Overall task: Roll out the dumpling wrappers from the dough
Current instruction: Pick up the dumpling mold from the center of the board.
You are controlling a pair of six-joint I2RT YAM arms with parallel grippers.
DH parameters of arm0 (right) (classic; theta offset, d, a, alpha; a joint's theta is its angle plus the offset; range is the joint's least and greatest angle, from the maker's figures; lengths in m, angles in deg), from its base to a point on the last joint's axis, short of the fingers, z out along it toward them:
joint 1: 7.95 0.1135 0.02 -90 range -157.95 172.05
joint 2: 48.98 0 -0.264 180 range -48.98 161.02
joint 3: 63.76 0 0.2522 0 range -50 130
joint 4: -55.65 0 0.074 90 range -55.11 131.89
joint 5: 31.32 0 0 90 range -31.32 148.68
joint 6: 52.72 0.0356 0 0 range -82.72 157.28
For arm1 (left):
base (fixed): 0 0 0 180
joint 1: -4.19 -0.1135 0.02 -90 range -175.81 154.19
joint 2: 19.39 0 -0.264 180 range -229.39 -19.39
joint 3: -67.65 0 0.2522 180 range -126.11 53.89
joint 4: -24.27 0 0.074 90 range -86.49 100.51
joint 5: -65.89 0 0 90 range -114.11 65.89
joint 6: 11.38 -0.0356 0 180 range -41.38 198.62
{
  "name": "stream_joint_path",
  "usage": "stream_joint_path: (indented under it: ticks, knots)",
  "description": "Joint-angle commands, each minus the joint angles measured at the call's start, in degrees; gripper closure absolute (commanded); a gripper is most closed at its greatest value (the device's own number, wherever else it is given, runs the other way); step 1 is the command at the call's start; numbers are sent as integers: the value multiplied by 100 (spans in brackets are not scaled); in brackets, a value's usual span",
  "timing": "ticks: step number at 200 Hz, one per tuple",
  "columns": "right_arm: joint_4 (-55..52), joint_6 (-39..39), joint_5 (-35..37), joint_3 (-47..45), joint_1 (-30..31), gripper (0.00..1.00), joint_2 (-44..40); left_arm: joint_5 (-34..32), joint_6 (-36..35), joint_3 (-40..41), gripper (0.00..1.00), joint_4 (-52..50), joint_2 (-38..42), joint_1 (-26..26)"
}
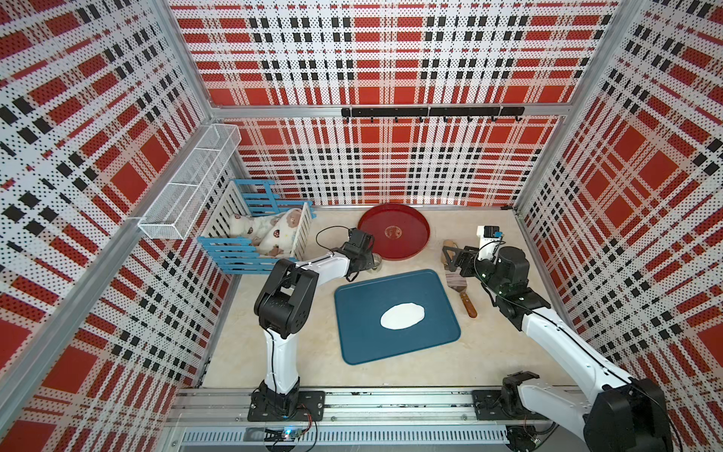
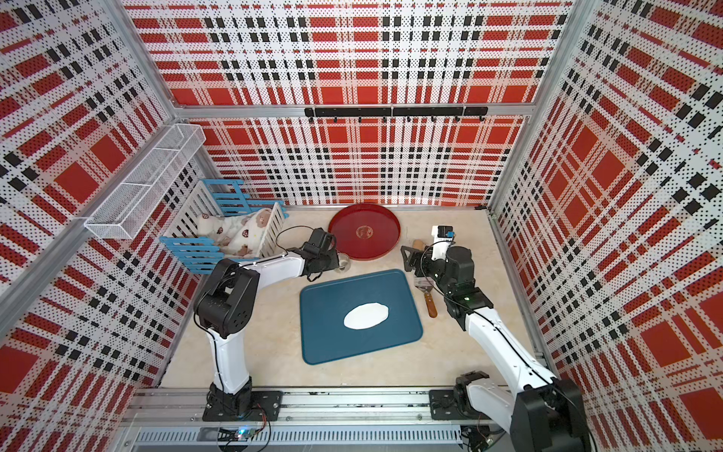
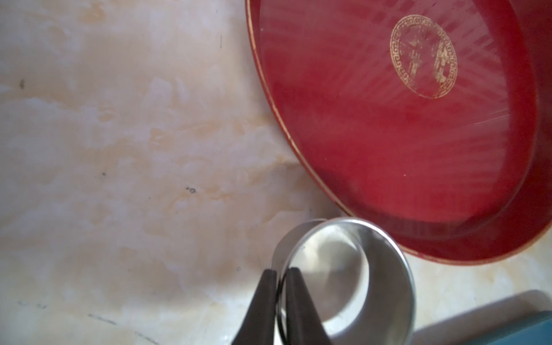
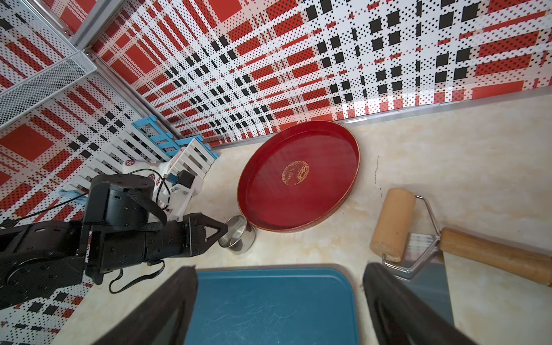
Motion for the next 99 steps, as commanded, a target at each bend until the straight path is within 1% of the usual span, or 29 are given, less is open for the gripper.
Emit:
stream_joint_path:
  ticks: [1,31,48,99]
  knots:
    - [97,30,-14,6,35,7,51,-132,32,-3,94,-5,-19,41]
    - [80,48,-71,39,37,7,126,-253,94,144,97,-1,178,71]
    - [66,63,-118,63,37,7,164,-321,128,231,100,-3,334,109]
    - [-8,128,-247,180,72,7,377,-573,316,637,100,0,1106,311]
